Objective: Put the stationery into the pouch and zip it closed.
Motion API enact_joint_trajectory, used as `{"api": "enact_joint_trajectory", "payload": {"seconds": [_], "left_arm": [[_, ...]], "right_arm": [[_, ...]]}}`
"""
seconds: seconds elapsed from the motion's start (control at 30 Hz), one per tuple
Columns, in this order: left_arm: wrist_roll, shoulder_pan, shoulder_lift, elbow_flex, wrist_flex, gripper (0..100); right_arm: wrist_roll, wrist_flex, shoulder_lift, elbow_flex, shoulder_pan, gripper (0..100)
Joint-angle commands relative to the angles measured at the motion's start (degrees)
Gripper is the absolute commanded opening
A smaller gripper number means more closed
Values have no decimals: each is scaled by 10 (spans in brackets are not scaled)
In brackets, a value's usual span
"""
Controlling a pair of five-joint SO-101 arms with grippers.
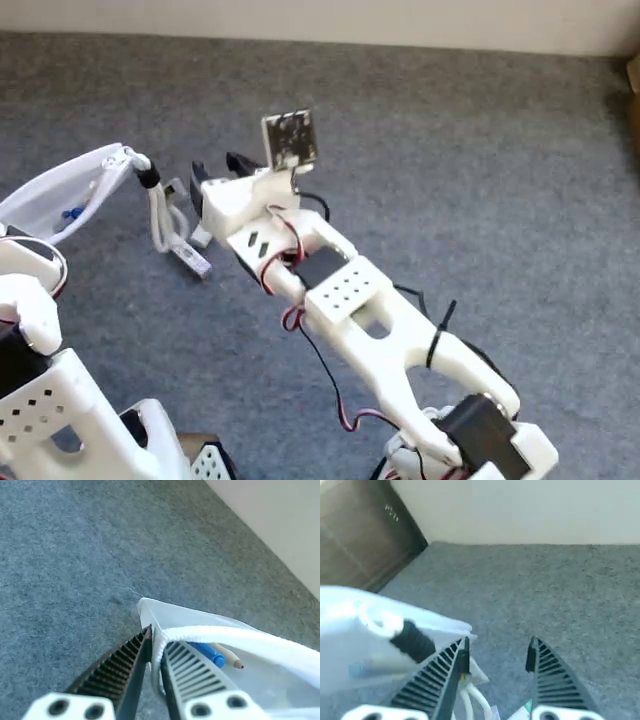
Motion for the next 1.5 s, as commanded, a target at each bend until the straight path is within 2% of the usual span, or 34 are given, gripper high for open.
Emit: {"api": "enact_joint_trajectory", "payload": {"seconds": [0.0, 0.37, 0.53, 0.77, 1.0, 1.27, 1.47], "left_arm": [[7, -5, -15, -11, -20, 7], [7, -1, -15, -2, -21, 8], [7, -1, -15, -2, -21, 7], [8, 0, -15, -1, -21, 7], [8, 0, -15, 0, -21, 7], [7, 29, -15, 29, -55, 8], [7, 29, -15, 30, -55, 8]], "right_arm": [[-57, 3, 13, -78, 18, 180], [-152, 10, 193, -198, 24, 180], [-153, 147, 268, -316, 24, 158], [-154, 371, 410, -560, 10, 150], [-154, 511, 567, -798, 6, 150], [-149, 581, 707, -1025, 7, 150], [-149, 582, 748, -1068, 20, 149]]}}
